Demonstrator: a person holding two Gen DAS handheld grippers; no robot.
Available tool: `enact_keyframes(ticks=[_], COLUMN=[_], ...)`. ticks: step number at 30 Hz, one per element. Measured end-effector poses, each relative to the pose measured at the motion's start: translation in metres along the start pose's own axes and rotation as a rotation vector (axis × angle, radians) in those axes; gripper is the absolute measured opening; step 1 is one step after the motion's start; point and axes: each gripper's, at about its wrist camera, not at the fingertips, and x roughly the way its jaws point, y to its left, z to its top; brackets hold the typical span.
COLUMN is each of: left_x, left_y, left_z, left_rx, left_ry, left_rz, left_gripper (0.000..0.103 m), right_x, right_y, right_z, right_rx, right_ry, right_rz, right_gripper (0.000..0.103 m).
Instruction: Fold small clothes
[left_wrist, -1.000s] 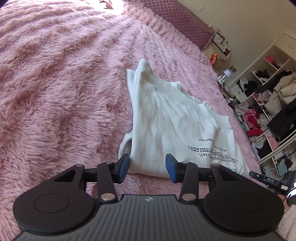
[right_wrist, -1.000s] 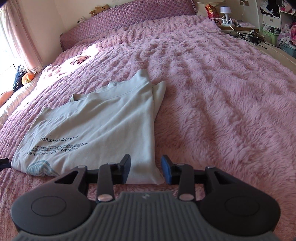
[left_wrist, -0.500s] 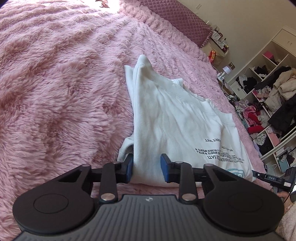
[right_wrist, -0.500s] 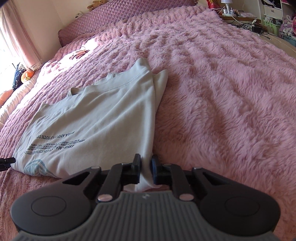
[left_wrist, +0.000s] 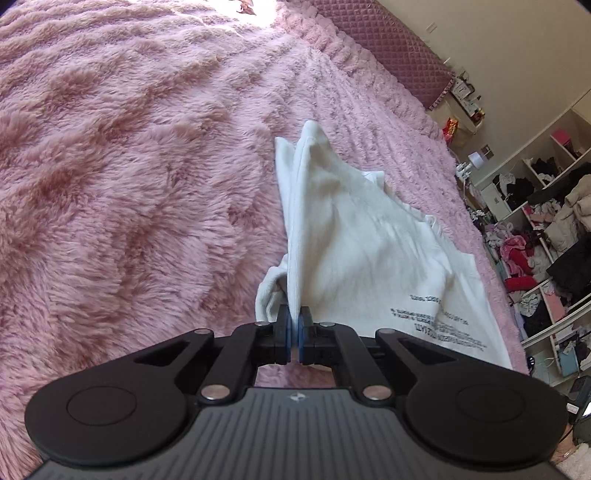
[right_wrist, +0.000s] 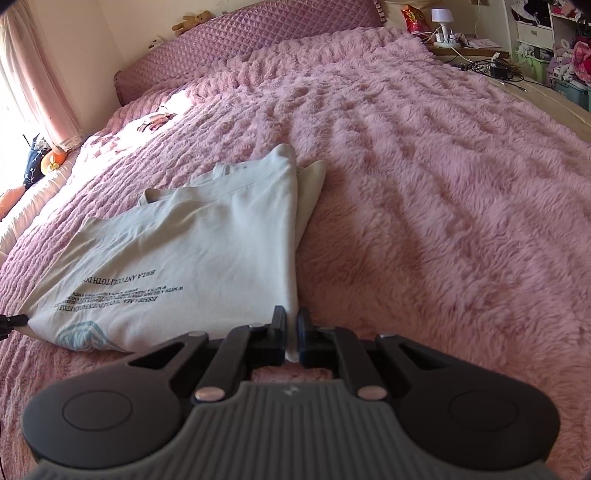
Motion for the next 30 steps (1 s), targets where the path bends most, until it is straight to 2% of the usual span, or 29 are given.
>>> enact_keyframes(ticks=[5,7,9,11,13,15,16,18,20,23,25,27,30], left_x=[0.025,0.022,0.011,-0.004,-0.015,-0.019,-0.016,-0.003,0.014,0.043,0.061,0.084,0.108], left_y=[0.008,0.005,0.001,-0.007,-0.015,-0.021,-0.024,-0.034,-0.039,-0.041,-0.043,-0.042,-0.04], left_z=[-0.008,-0.005,0.0,0.006,0.015,0.031,0.04,0.06,0.076,0.098,0.108,0.119,0.126], left_rx=[0.031,0.039,0.05,0.094,0.146,0.161,0.166,0.195,0.218,0.199,0.191,0.191,0.165], left_ry=[0.045,0.055,0.044,0.005,-0.045,-0.091,-0.106,-0.154,-0.191,-0.223,-0.22,-0.21,-0.18], left_rz=[0.076,0.067,0.049,0.065,0.067,0.038,0.031,0.025,0.029,0.037,0.044,0.083,0.092], left_gripper=[0.005,0.005,0.011,0.017,0.03,0.041,0.042,0.042,0.042,0.047,0.05,0.051,0.051], right_x=[0.02,0.02,0.017,0.009,-0.001,-0.002,0.002,0.018,0.04,0.072,0.091,0.111,0.131], right_y=[-0.015,-0.016,-0.015,-0.008,0.0,0.009,0.012,0.019,0.023,0.025,0.023,0.021,0.019], right_z=[-0.02,-0.022,-0.019,-0.012,-0.001,0.016,0.026,0.051,0.075,0.105,0.12,0.13,0.133], right_rx=[0.065,0.074,0.055,0.016,-0.049,-0.101,-0.114,-0.131,-0.136,-0.113,-0.091,-0.068,-0.057], right_ry=[0.03,0.022,0.026,0.0,-0.051,-0.103,-0.116,-0.134,-0.151,-0.18,-0.183,-0.164,-0.142], right_rz=[-0.012,-0.002,0.004,-0.006,0.005,0.02,0.024,0.015,-0.001,-0.027,-0.046,-0.058,-0.059], right_gripper=[0.0,0.0,0.001,0.017,0.031,0.03,0.031,0.031,0.036,0.042,0.044,0.044,0.045])
